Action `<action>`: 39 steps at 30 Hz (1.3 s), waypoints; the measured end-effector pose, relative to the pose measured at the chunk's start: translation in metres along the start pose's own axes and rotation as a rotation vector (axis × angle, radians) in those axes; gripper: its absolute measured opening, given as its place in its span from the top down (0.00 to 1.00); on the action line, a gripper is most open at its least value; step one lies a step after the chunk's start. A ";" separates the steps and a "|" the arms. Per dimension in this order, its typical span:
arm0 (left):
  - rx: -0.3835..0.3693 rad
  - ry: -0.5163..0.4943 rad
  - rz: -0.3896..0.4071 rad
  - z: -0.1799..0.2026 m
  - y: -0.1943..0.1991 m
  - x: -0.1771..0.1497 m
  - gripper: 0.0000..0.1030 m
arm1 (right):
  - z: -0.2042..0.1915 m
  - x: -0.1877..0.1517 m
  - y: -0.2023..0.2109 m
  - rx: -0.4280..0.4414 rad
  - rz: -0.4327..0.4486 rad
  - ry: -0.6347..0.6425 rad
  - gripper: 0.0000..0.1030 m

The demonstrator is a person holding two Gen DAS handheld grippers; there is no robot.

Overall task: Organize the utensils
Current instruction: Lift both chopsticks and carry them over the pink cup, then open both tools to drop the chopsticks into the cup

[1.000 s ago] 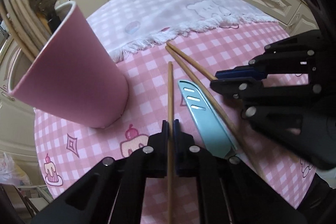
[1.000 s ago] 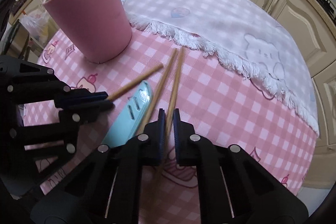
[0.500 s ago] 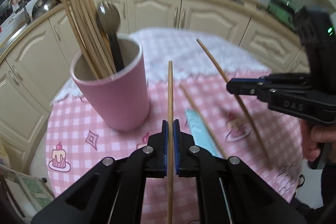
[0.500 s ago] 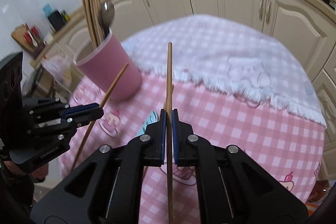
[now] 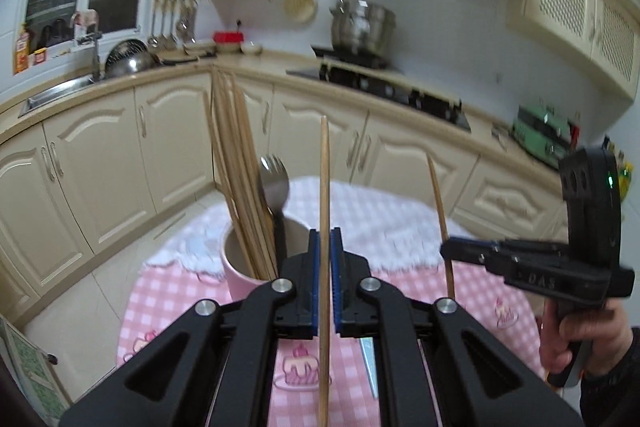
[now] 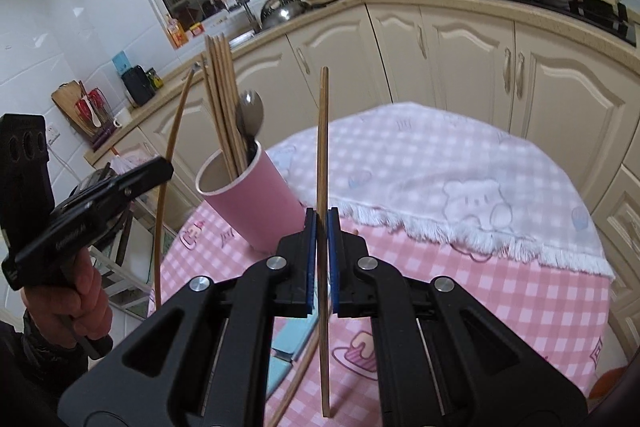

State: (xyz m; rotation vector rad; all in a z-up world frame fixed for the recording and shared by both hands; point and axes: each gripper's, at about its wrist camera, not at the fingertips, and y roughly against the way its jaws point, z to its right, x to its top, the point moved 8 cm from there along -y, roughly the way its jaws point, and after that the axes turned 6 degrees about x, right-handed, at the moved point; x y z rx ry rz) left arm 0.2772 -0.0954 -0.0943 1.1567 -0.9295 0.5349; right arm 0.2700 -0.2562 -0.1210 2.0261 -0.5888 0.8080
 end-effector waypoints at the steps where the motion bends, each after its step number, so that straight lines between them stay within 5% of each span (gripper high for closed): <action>1: 0.003 0.010 0.018 -0.002 0.002 0.004 0.96 | -0.003 0.003 0.002 0.002 0.010 0.007 0.95; 24: 0.075 0.145 0.392 -0.044 0.026 0.139 0.96 | -0.107 0.167 0.006 0.156 0.351 0.193 0.95; 39: 0.077 0.174 0.383 -0.054 -0.015 0.131 0.95 | -0.101 0.167 -0.038 0.134 0.346 0.188 0.94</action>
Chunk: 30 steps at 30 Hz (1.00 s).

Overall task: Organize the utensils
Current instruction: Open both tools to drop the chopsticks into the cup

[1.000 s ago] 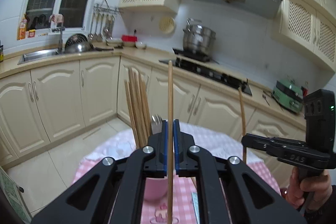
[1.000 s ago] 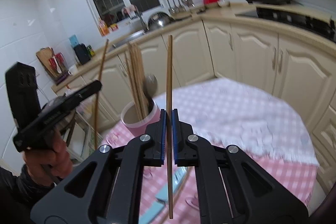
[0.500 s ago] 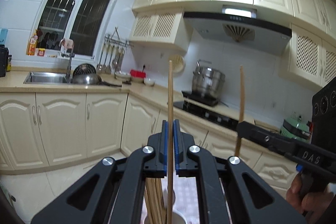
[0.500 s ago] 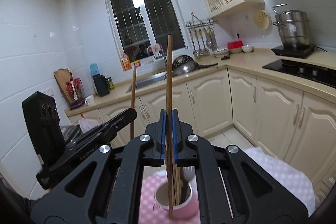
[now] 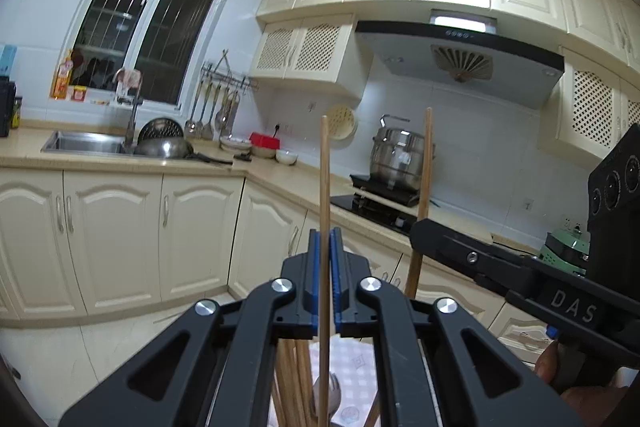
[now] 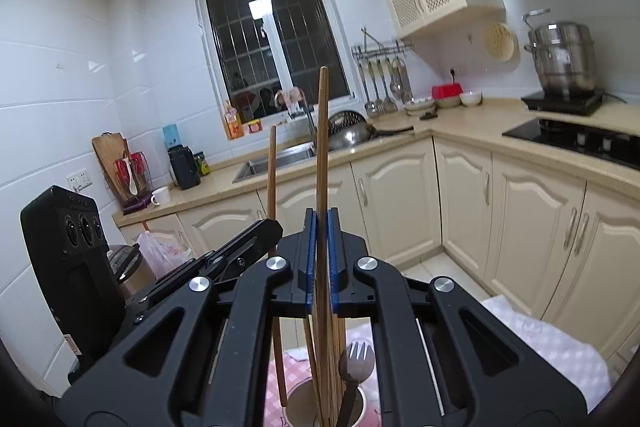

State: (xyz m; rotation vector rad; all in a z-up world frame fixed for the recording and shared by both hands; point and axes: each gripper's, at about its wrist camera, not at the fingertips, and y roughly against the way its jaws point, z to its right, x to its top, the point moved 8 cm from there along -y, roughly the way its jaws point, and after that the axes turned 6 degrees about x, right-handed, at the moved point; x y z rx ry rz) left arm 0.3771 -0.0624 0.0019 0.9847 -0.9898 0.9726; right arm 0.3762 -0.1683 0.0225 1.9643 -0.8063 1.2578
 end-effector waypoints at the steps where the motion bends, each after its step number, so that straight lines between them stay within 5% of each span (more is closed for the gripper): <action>1: 0.002 0.003 -0.004 -0.002 -0.002 -0.004 0.95 | 0.001 -0.003 -0.001 0.000 -0.005 -0.004 0.94; 10: 0.013 -0.017 -0.035 -0.006 -0.011 -0.037 0.95 | 0.010 -0.026 -0.013 -0.006 -0.066 -0.016 0.94; 12: 0.007 -0.023 -0.058 -0.008 -0.013 -0.047 0.88 | 0.014 -0.036 -0.016 -0.007 -0.104 -0.030 0.92; 14: 0.005 -0.016 -0.082 -0.012 -0.012 -0.054 0.39 | 0.021 -0.042 -0.014 -0.025 -0.120 -0.048 0.72; 15: 0.011 -0.006 -0.075 -0.015 -0.008 -0.055 0.32 | 0.026 -0.043 -0.007 -0.039 -0.106 -0.065 0.35; 16: 0.017 0.003 -0.068 -0.018 -0.003 -0.054 0.27 | 0.028 -0.042 -0.002 -0.045 -0.089 -0.074 0.24; 19: 0.043 0.007 -0.073 -0.025 0.006 -0.051 0.17 | 0.042 -0.041 0.012 -0.074 -0.075 -0.109 0.23; 22: 0.070 -0.009 -0.093 -0.028 0.013 -0.047 0.11 | 0.056 -0.040 0.025 -0.109 -0.066 -0.148 0.09; 30: 0.110 -0.092 -0.134 -0.021 0.036 -0.048 0.10 | 0.075 -0.045 0.051 -0.172 -0.095 -0.176 0.07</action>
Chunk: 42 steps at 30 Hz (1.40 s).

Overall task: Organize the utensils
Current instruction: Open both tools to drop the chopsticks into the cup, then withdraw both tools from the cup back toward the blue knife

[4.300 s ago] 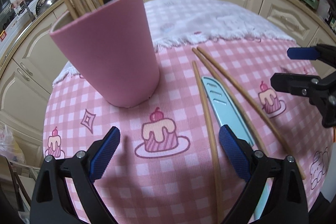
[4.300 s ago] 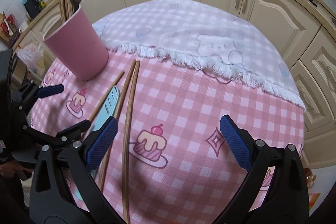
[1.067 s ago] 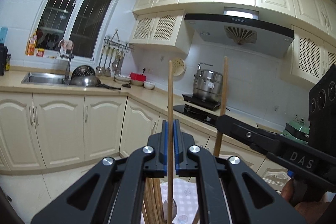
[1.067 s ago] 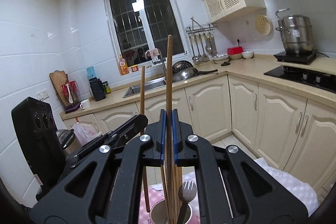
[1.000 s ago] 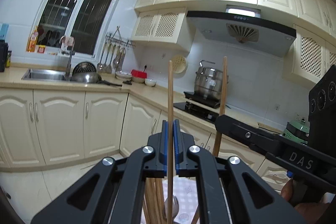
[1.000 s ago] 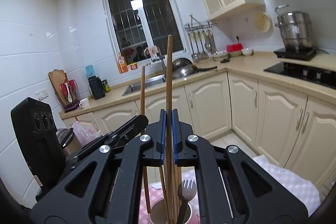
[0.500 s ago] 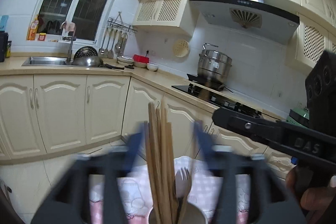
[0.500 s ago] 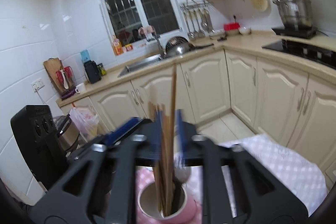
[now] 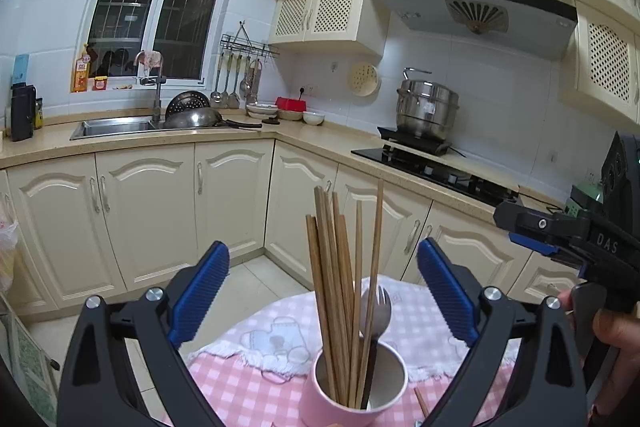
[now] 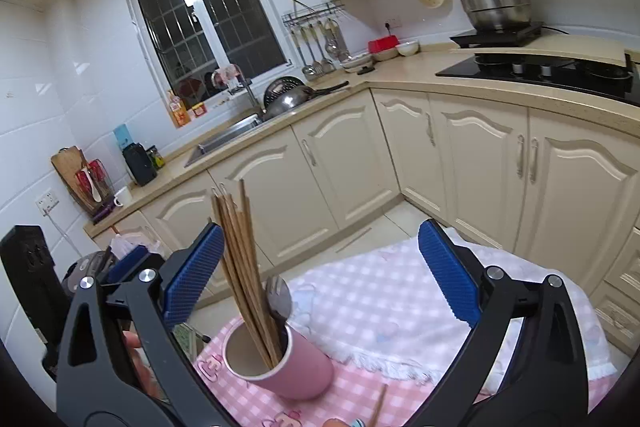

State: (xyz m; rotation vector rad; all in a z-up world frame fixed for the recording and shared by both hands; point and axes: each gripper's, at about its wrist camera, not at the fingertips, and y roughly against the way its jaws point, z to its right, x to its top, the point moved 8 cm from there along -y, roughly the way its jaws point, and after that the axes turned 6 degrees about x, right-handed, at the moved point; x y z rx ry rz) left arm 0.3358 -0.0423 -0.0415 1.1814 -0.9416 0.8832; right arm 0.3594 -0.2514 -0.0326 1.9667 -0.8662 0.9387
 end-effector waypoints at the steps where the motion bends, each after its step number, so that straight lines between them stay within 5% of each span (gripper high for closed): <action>1: -0.001 -0.001 -0.004 0.000 0.003 -0.001 0.10 | 0.000 -0.001 0.002 -0.002 -0.004 -0.001 0.07; 16: -0.010 -0.076 -0.071 0.012 0.034 -0.028 0.10 | 0.027 -0.049 0.031 -0.111 -0.142 -0.031 0.07; 31: -0.033 -0.105 -0.203 0.027 0.037 -0.088 0.10 | 0.041 -0.167 0.041 -0.209 -0.432 -0.010 0.07; 42: -0.021 -0.109 -0.300 0.031 0.028 -0.123 0.10 | 0.041 -0.215 0.032 -0.259 -0.558 0.038 0.07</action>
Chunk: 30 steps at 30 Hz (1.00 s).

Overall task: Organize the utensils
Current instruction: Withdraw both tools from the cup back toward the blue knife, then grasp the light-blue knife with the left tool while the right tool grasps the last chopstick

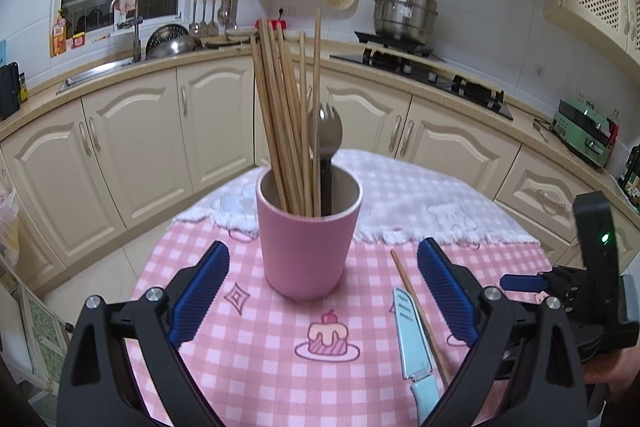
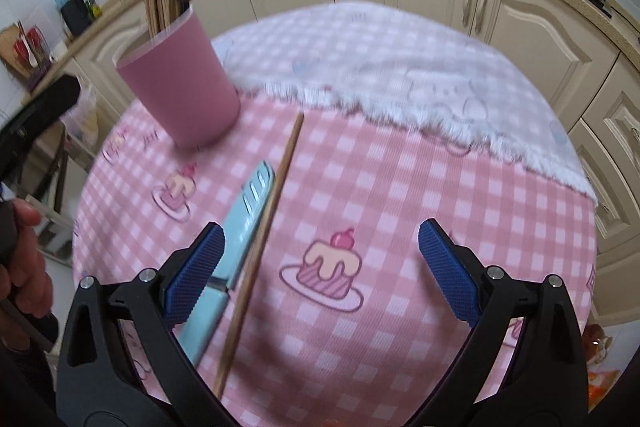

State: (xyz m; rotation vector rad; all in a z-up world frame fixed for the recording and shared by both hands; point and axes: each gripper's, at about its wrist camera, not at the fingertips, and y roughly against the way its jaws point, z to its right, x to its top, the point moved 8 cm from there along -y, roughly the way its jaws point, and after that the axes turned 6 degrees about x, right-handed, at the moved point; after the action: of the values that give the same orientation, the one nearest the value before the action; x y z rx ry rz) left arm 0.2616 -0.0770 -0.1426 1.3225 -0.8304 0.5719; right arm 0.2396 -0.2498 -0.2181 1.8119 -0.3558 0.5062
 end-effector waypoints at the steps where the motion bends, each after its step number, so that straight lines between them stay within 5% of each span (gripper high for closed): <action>1: 0.002 -0.002 -0.011 0.000 -0.002 -0.003 0.10 | 0.000 -0.003 -0.003 -0.008 -0.010 0.004 0.07; 15: 0.015 -0.051 -0.155 0.010 -0.030 -0.036 0.10 | -0.011 -0.024 -0.023 -0.137 -0.097 0.154 0.07; 30: -0.007 -0.070 -0.279 0.026 -0.052 -0.056 0.10 | 0.012 -0.025 -0.027 -0.109 -0.132 0.097 0.13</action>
State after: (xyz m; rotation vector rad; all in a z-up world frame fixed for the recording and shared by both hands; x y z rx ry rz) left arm 0.2629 -0.1071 -0.2174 1.4292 -0.6879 0.3043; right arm 0.2329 -0.2540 -0.2561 1.6863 -0.1920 0.4718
